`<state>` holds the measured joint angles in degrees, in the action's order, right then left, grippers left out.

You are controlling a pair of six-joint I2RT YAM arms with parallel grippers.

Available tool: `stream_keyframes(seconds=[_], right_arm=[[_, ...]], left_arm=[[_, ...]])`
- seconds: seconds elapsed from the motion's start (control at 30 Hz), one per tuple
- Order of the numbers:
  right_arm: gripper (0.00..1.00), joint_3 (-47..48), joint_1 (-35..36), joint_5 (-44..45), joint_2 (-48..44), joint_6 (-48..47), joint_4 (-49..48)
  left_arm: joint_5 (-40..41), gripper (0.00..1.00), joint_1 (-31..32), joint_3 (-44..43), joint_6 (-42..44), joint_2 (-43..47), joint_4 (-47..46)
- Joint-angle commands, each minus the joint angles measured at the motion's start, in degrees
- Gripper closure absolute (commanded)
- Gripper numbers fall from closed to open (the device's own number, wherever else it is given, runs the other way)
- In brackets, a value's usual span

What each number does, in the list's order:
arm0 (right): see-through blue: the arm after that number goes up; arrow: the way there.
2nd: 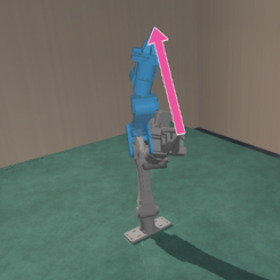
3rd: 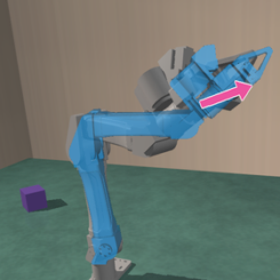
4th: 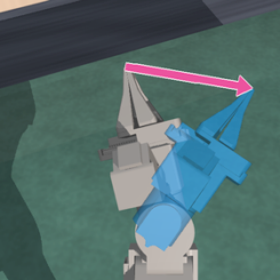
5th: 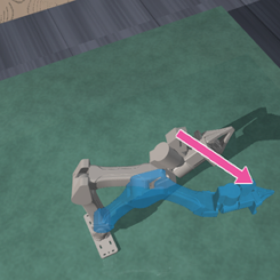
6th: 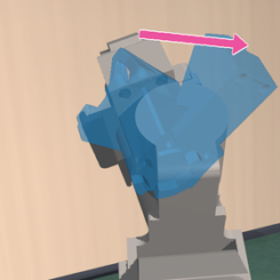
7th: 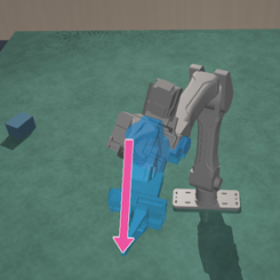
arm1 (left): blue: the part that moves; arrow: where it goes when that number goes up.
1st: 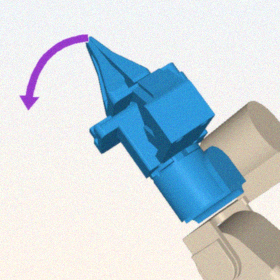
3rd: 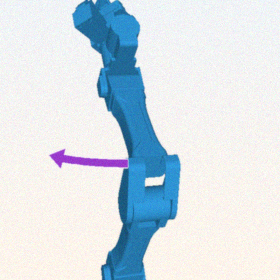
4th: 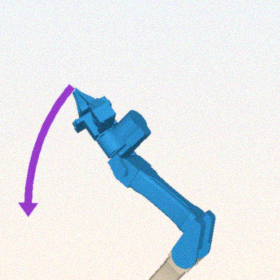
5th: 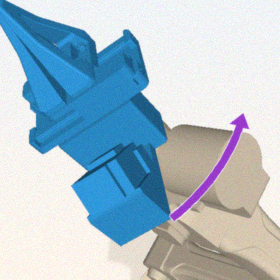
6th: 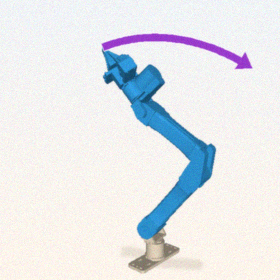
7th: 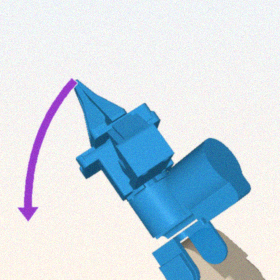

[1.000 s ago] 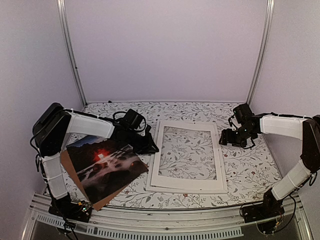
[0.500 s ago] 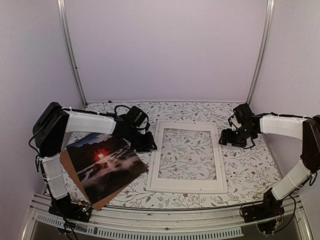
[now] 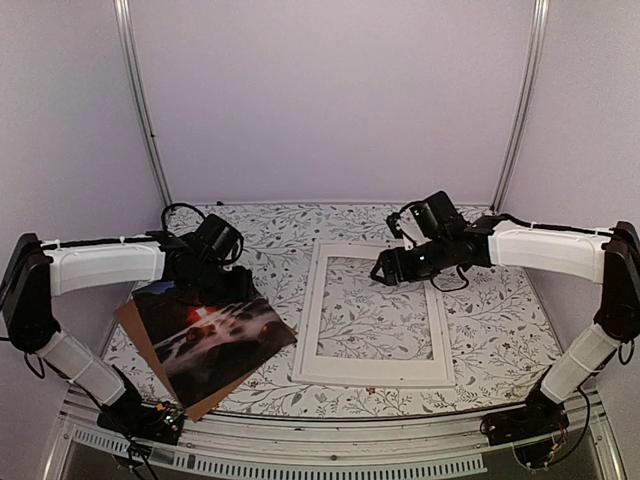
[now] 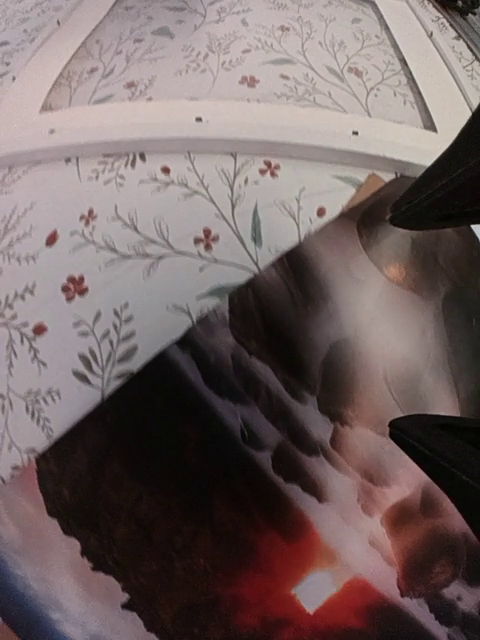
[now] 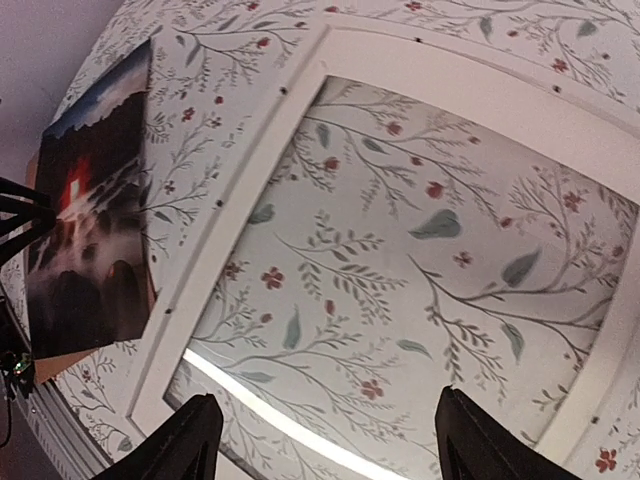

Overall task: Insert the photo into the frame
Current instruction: Pick up the photo from the backboard.

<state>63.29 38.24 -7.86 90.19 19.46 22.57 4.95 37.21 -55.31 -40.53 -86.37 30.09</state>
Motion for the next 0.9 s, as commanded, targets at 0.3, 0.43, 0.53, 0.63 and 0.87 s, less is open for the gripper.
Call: stream_keyframes(seconds=[0.3, 0.43, 0.53, 0.63, 0.87], right_arm=[[0.22, 33.54, 18.01, -5.68, 31.58, 2.11, -0.88], [0.22, 40.70, 19.12, -7.64, 39.89, 2.80, -1.00], [0.22, 44.19, 19.33, -8.51, 43.40, 4.15, -1.34], [0.21, 47.61, 19.33, -7.91, 47.17, 4.93, 0.20], [0.21, 52.15, 19.32, -6.60, 52.07, 5.67, 1.88]], left_arm=[[-0.81, 0.24, -15.96, 18.22, -4.70, 16.74, -0.35], [2.87, 0.19, -20.32, 17.97, -4.08, 19.32, 2.76], [4.46, 0.09, -23.28, 18.18, -4.03, 20.66, 4.50], [3.72, 0.04, -26.40, 18.91, -3.42, 21.23, 4.80], [2.97, 0.04, -31.14, 20.25, -3.54, 20.99, 4.68]])
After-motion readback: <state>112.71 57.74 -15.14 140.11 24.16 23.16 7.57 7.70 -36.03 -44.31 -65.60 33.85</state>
